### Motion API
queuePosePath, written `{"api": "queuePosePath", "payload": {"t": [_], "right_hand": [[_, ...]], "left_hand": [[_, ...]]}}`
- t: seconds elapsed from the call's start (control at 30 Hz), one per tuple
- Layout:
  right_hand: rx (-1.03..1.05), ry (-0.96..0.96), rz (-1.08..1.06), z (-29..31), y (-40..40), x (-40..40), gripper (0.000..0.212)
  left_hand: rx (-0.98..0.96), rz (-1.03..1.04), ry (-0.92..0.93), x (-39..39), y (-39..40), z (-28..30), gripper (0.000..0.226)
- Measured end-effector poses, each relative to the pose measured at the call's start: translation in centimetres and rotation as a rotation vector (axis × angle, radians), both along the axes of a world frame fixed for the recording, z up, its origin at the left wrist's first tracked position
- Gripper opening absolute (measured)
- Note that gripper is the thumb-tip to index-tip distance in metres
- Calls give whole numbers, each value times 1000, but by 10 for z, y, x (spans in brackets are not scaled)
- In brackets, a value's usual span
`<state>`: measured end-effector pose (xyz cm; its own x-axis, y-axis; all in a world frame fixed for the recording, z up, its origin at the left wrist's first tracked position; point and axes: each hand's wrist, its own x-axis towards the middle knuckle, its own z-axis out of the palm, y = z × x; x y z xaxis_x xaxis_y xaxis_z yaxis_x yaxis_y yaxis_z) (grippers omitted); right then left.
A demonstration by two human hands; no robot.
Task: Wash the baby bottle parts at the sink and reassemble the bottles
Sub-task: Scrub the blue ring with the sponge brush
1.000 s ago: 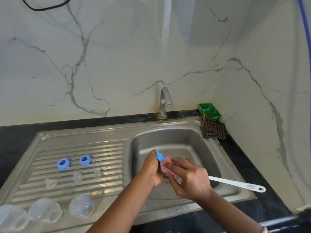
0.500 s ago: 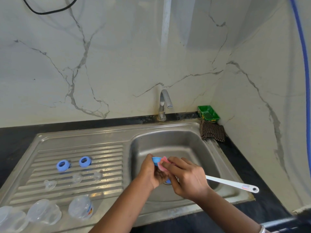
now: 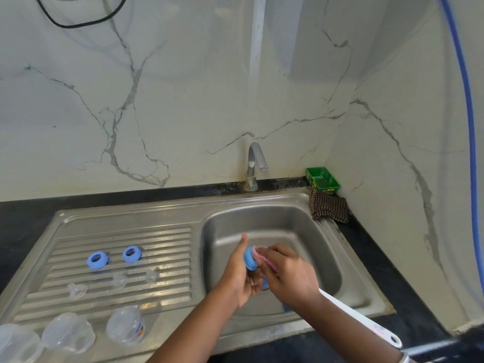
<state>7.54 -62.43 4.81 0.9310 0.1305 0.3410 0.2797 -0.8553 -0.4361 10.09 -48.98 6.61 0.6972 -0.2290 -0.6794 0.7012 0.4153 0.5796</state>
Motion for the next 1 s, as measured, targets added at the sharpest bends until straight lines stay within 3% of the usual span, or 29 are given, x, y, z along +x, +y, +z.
{"api": "queuePosePath", "payload": {"t": [0.2, 0.4, 0.57, 0.83, 0.93, 1.0], "right_hand": [[93, 158, -44, 2, 7, 5, 34], [85, 121, 56, 9, 16, -3, 29], [85, 79, 56, 17, 22, 5, 27], [-214, -217, 449, 19, -22, 16, 26], [-221, -205, 403, 19, -21, 22, 29], [-117, -92, 269, 14, -9, 19, 30]], "left_hand": [[124, 70, 43, 2, -5, -9, 47], [170, 26, 20, -1, -5, -19, 51], [111, 25, 32, 2, -2, -16, 47], [-62, -145, 109, 2, 7, -24, 40], [-89, -168, 87, 6, 6, -21, 47], [-86, -118, 89, 11, 9, -19, 42]]}}
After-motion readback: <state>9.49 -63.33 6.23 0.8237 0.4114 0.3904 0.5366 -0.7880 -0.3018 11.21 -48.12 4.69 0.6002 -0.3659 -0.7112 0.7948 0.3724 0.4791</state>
